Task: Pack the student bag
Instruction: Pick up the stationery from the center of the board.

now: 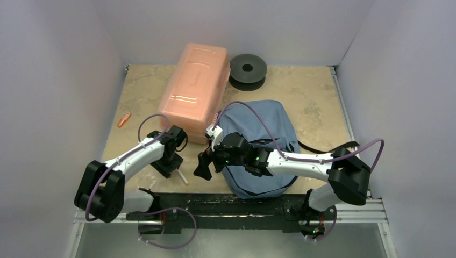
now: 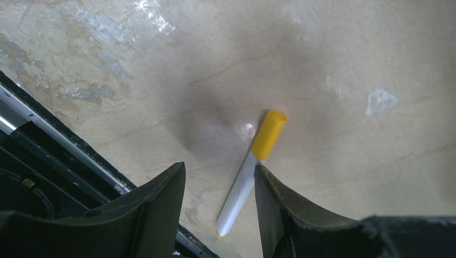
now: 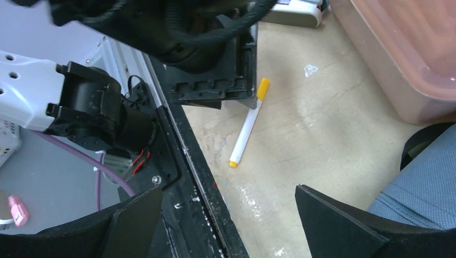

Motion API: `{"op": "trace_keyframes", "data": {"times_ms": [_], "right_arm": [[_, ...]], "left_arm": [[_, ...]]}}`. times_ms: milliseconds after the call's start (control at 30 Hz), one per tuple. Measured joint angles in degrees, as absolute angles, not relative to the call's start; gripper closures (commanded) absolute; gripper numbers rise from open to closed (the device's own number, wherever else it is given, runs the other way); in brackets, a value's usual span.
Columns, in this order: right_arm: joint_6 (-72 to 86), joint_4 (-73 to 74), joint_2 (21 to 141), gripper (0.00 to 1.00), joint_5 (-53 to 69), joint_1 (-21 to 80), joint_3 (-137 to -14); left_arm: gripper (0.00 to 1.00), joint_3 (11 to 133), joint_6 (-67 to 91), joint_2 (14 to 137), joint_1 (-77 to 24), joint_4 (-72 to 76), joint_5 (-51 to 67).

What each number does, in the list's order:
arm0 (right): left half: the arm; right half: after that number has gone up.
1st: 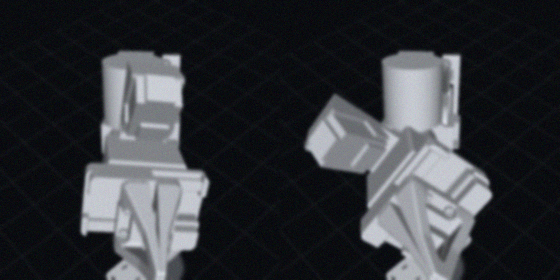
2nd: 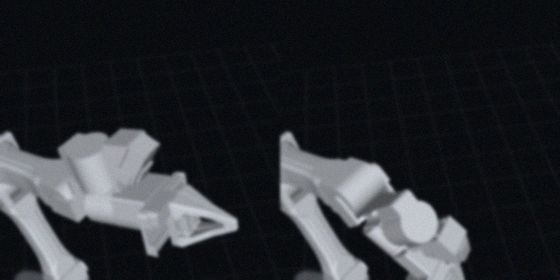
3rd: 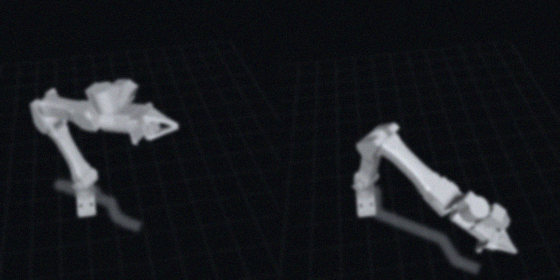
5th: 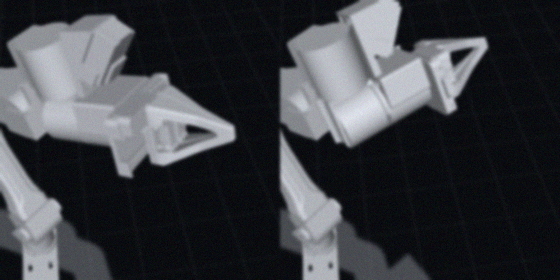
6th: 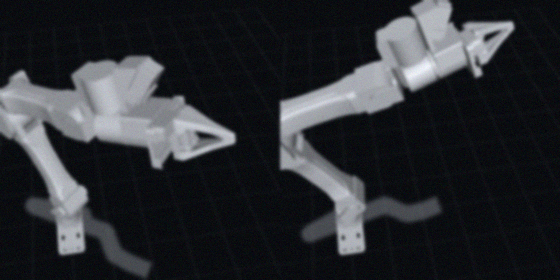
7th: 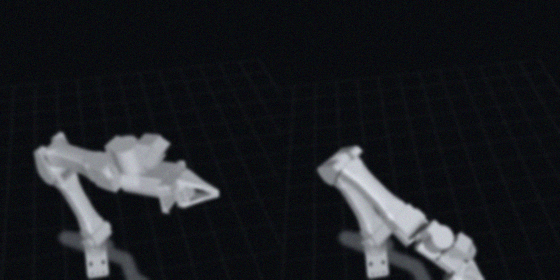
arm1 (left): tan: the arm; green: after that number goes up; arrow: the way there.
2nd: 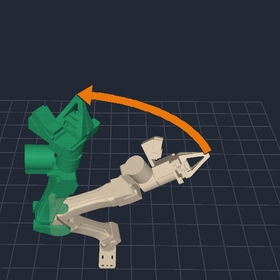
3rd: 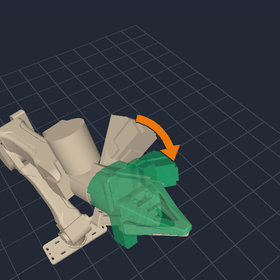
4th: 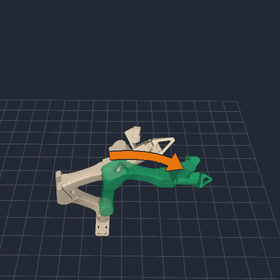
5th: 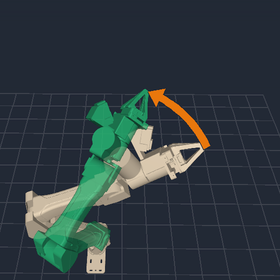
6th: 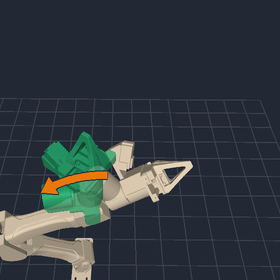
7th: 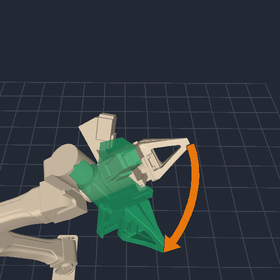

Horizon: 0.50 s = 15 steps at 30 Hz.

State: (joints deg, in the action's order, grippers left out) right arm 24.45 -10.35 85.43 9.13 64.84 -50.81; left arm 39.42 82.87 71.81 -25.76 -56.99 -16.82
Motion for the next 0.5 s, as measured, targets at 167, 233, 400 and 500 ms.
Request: {"op": "trace_keyframes", "data": {"times_ms": [167, 233, 400, 500], "right_arm": [[24.4, -10.3, 84.2, 0.02, 8.0, 64.8, -50.7], [24.4, -10.3, 84.0, 0.02, 8.0, 64.8, -50.7], [24.2, -10.3, 84.1, 0.02, 8.0, 64.8, -50.7], [24.0, -10.3, 84.1, 0.02, 8.0, 64.8, -50.7]], "left_arm": [[0.53, 40.6, 81.8, 76.5, -22.3, -53.9, -16.5], [0.52, 40.7, 81.3, 78.0, -22.1, -53.2, -17.0], [0.61, 42.7, 80.4, 81.1, -22.1, -53.4, -17.8], [0.74, 43.4, 80.3, 81.7, -22.2, -53.1, -17.6]]}}
